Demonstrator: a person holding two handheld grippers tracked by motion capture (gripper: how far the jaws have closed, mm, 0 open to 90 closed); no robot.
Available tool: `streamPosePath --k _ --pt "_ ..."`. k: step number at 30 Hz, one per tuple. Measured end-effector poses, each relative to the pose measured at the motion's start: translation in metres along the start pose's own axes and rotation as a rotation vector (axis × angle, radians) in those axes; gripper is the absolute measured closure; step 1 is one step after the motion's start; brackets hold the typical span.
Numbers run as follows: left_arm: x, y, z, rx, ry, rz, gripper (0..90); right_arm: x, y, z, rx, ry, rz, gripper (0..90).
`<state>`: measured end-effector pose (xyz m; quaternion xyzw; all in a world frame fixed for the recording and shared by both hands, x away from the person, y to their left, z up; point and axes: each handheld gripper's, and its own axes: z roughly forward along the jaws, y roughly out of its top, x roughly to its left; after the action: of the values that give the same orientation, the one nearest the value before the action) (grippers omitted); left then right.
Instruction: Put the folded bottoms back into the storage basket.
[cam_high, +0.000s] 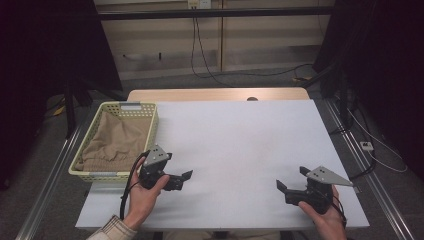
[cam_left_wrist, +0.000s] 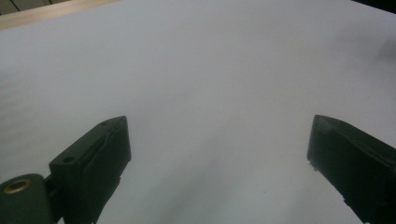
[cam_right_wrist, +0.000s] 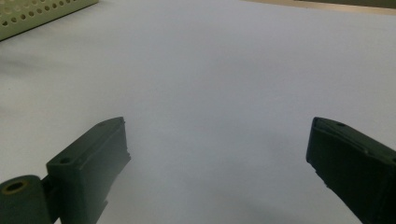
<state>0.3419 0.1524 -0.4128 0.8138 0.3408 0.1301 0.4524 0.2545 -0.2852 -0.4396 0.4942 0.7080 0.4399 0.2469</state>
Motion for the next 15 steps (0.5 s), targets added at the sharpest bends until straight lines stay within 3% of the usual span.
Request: streamPosePath --k 7,13,15 --pt "0.002 -0.009 -0.005 -0.021 0.021 0.011 6.2 0.000 0.000 0.001 -0.002 -0.001 -0.001 5.4" --pt "0.004 -0.022 -0.003 -0.041 0.035 -0.036 6.9 0.000 0.000 0.000 -0.001 -0.004 0.000 5.4" --pt "0.006 -0.025 -0.002 -0.034 0.016 -0.031 6.5 0.000 0.000 -0.001 -0.002 -0.001 0.000 5.4"
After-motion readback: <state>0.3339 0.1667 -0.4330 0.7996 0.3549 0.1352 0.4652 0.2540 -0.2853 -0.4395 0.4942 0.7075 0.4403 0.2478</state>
